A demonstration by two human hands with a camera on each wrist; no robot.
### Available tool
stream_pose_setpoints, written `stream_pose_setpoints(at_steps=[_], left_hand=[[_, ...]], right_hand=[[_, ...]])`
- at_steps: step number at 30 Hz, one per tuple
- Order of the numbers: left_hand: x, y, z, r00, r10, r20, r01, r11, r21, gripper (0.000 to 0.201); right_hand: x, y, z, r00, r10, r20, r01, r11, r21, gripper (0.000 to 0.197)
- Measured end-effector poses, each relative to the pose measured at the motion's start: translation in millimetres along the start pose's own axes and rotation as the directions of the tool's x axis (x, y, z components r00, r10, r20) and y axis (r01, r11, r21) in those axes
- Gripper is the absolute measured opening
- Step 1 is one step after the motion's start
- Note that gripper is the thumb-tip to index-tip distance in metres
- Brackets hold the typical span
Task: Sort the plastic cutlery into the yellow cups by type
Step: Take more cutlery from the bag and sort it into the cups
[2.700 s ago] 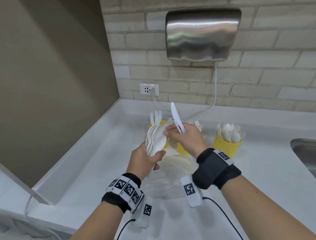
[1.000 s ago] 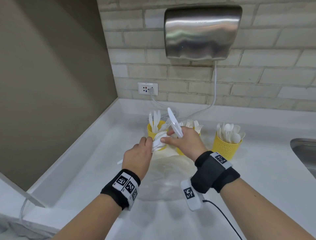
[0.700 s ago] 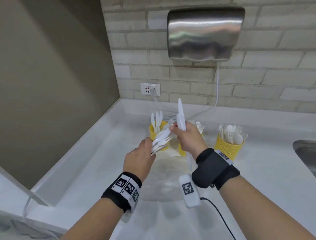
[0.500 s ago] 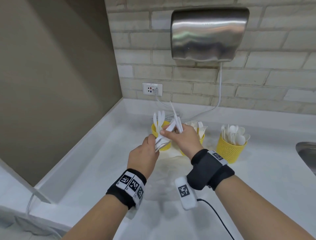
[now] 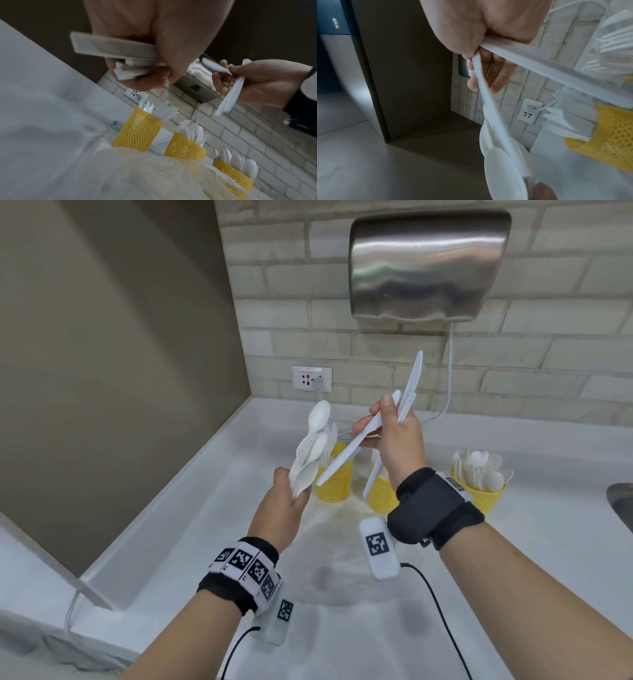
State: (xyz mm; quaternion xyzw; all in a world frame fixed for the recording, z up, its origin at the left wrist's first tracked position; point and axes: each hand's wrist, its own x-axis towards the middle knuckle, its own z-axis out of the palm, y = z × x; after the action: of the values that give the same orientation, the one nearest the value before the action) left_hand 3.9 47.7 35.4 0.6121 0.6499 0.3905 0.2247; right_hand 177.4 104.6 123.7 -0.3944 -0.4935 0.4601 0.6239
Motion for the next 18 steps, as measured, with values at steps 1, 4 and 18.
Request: stream_pose_setpoints(at_steps=[1, 4, 18], left_hand=[[0, 0, 0, 1.0, -0.006, 0.006, 0.006, 1.0, -0.028, 0.022], [-1, -1, 0, 1.0, -0.029, -0.002, 0.029, 0.996, -0.079, 0.022], [6, -20, -9, 0.986, -0.162, -0.038, 0.138, 0.922, -0.361, 0.015]], right_hand=[[1, 1, 1, 1.0, 0.004, 0.006, -0.004, 1.0, 0.019, 0.029], [6, 10, 2, 1.0, -0.003, 0.012, 0.004, 0.995, -0.099, 0.026], [37, 27, 20, 0.998, -0.064, 0.017, 0.066, 0.943, -0.326, 0.051]])
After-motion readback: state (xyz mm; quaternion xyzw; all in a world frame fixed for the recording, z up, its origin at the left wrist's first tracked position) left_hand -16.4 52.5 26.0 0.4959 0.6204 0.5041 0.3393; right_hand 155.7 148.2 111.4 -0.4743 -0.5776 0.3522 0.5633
